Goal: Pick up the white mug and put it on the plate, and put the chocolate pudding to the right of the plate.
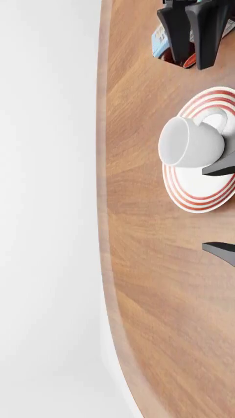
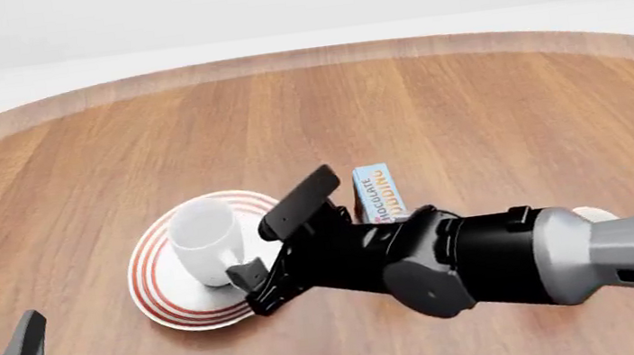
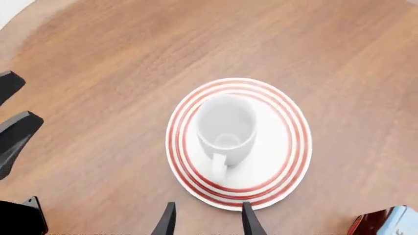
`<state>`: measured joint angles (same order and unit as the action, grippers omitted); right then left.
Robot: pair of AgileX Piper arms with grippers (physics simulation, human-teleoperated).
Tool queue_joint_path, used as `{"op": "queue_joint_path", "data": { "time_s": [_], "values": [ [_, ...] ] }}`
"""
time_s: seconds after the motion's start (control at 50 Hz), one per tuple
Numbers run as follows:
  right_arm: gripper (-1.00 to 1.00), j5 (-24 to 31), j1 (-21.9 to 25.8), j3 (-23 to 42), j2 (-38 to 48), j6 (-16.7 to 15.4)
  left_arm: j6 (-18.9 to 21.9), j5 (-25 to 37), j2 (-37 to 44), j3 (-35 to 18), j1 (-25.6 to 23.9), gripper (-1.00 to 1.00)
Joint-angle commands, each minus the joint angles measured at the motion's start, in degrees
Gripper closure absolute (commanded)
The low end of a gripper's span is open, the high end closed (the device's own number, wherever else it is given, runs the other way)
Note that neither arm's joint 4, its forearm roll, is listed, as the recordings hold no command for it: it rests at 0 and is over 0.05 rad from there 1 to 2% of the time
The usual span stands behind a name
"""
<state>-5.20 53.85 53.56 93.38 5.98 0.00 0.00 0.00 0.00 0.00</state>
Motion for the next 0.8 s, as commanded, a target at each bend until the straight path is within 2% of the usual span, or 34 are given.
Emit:
{"op": "queue_joint_path", "data": {
  "time_s": [0.02,0.36,0.8],
  "values": [
    [-1.0,-1.42,0.25,-3.37,-3.97,0.0,0.0,0.0,0.0,0.0,0.0,-1.0],
    [-1.0,-2.15,-1.55,-8.16,-10.43,-0.73,0.0,0.0,0.0,0.0,0.0,-1.0],
    [-1.0,-0.32,-4.22,-12.13,-18.54,-1.81,0.0,0.0,0.0,0.0,0.0,-1.0]
  ]
}}
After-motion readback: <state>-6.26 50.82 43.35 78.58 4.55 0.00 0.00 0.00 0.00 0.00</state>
